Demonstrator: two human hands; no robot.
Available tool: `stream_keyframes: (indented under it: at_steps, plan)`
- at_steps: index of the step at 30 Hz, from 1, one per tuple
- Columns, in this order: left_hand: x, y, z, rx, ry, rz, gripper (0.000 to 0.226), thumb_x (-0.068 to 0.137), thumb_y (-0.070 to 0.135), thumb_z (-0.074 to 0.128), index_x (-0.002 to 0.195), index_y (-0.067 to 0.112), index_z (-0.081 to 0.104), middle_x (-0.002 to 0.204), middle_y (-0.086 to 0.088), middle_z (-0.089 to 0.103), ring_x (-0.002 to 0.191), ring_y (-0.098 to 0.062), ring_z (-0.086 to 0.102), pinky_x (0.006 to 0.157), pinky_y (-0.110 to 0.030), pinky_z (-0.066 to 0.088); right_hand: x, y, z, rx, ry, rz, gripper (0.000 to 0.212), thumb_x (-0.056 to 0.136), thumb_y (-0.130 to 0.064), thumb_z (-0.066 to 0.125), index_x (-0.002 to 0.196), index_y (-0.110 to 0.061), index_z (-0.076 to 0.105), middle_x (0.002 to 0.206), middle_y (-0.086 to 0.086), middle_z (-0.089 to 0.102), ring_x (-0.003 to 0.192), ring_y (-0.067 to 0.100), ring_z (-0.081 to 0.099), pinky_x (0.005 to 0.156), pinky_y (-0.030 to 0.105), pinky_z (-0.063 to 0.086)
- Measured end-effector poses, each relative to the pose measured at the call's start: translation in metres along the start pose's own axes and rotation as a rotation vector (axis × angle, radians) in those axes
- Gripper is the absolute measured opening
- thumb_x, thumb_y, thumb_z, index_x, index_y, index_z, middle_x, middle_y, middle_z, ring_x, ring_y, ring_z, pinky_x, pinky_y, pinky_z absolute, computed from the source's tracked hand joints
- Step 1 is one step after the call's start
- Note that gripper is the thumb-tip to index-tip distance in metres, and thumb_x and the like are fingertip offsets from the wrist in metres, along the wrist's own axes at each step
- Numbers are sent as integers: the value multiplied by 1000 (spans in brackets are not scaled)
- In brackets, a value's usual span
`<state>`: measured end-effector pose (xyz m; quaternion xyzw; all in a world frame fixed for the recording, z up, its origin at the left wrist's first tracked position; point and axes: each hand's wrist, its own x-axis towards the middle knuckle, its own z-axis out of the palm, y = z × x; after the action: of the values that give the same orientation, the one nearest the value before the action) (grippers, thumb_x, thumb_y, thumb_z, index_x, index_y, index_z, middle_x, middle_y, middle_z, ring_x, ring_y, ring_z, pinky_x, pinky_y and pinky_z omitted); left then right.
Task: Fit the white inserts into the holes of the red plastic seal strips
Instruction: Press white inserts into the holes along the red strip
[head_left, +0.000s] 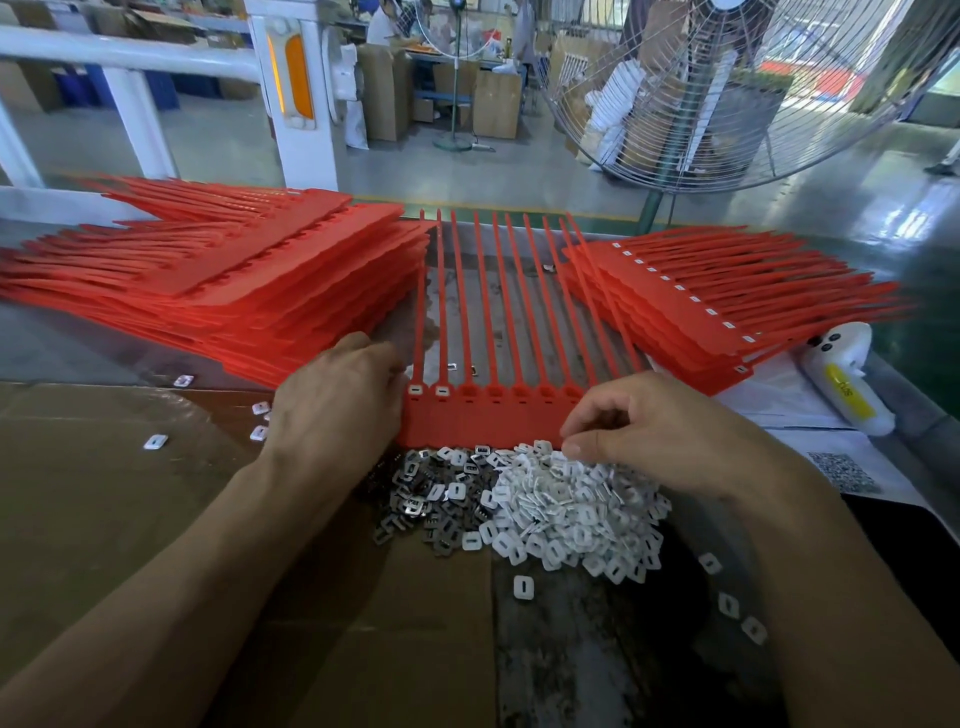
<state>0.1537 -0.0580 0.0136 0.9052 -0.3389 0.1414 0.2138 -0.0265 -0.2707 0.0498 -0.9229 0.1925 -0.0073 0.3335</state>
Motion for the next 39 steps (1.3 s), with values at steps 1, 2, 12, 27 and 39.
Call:
stream_keyframes:
  at_steps: [1, 2, 12, 27, 39]
  plan:
    - [-1, 2, 1, -24, -10, 12, 20, 99, 37, 56, 109, 26, 70, 108, 5, 59, 101, -25, 62, 75, -37, 47, 0, 0, 0, -17, -25, 1, 8, 83, -39, 85, 86, -34, 78, 79, -19, 73, 72, 2, 67, 71, 33, 53]
    - [-2, 3, 1, -45, -14, 31, 21, 99, 37, 57, 110, 26, 70, 108, 4, 59, 101, -24, 62, 77, -37, 49, 0, 1, -1, -30, -42, 3, 11, 81, -40, 86, 86, -35, 78, 79, -20, 72, 70, -1, 65, 70, 29, 50]
    - [-6, 13, -6, -235, 46, 245, 18, 97, 32, 62, 108, 24, 74, 107, 7, 62, 95, -16, 63, 78, -39, 54, 2, -1, 3, 54, -69, -66, 4, 89, -32, 80, 87, -33, 77, 81, -6, 74, 70, 11, 67, 75, 45, 57]
    - [-10, 18, -8, -327, -30, 314, 20, 98, 29, 62, 110, 21, 75, 105, 10, 63, 92, -9, 62, 79, -39, 55, 3, -7, 13, 17, -128, -50, 9, 83, -36, 85, 86, -38, 76, 80, -17, 74, 70, 1, 67, 74, 35, 57]
    - [-13, 24, -9, -390, -71, 346, 19, 98, 29, 61, 108, 22, 76, 101, 15, 62, 82, -3, 58, 75, -30, 53, 3, -6, 11, 120, -95, -101, 14, 93, -28, 75, 93, -41, 79, 91, -21, 76, 89, -5, 69, 82, 25, 47]
